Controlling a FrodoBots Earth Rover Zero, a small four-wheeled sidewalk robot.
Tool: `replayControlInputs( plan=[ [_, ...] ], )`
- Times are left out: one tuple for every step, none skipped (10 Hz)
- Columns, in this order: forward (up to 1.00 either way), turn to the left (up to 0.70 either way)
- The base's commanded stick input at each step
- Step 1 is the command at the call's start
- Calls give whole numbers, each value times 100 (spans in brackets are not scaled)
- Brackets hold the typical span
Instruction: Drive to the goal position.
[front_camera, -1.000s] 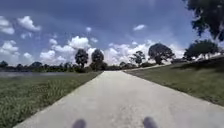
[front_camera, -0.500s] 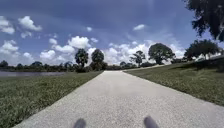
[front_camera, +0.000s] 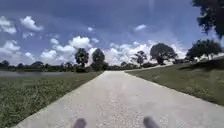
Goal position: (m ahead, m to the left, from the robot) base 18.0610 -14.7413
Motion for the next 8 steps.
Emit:
replayControlInputs(
  plan=[
    [70, 0],
    [70, 0],
    [70, 0],
    [70, 0],
    [70, 0],
    [70, 0],
    [70, 0],
    [70, 0]
  ],
)
